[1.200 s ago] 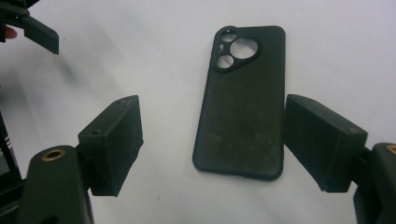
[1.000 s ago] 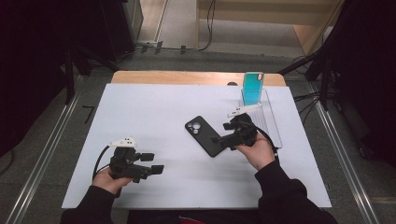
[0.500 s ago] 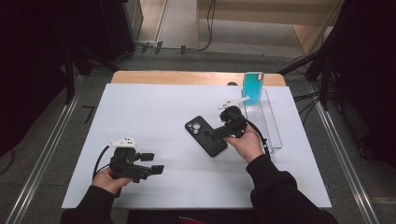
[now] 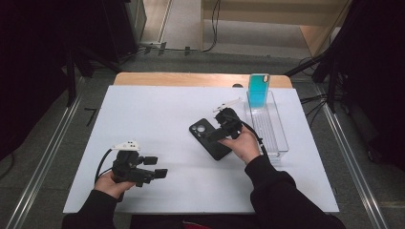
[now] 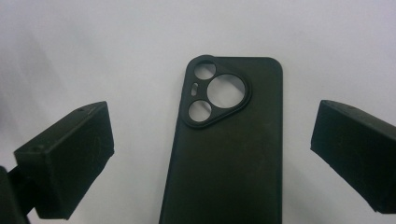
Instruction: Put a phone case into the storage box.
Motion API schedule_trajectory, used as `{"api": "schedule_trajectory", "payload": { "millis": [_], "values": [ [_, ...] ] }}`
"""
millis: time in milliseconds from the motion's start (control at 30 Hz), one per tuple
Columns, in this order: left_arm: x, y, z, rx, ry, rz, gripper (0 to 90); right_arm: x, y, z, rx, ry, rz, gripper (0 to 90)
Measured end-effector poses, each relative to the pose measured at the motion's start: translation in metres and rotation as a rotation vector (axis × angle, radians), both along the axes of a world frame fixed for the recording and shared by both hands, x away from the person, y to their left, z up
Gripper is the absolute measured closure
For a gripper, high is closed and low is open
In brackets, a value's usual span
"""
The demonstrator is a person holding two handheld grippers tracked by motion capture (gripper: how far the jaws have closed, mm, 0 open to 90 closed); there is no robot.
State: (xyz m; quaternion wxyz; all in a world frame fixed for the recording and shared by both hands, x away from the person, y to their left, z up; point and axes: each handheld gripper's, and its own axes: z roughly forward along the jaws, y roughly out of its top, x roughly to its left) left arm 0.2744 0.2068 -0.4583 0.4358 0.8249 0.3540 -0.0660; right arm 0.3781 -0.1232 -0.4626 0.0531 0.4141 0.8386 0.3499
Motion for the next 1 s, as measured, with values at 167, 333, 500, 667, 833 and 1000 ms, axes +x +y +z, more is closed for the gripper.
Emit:
{"api": "schedule_trajectory", "payload": {
  "millis": [167,333,500,667,833,1000],
  "values": [
    [0.000,0.001,0.000,-0.001,0.001,0.004,23.7,0.003,0.004,-0.007,-0.021,0.010,0.002,0.0],
    [-0.001,0.001,0.000,0.001,0.000,0.005,23.6,0.003,0.005,-0.010,-0.037,0.020,0.002,0.0],
    [-0.001,0.001,0.000,0.002,0.001,0.002,23.6,0.003,0.006,-0.016,-0.053,0.025,0.011,0.0],
    [-0.001,0.001,0.001,0.001,-0.003,0.000,23.7,0.003,0.008,-0.022,-0.075,0.043,0.011,0.0],
    [0.000,0.001,0.001,0.002,-0.002,0.003,23.7,0.003,0.009,-0.029,-0.090,0.045,0.012,0.0],
    [0.000,0.002,0.001,0.001,-0.002,0.004,23.7,0.004,0.009,-0.039,-0.101,0.064,0.016,0.0]
  ]
}}
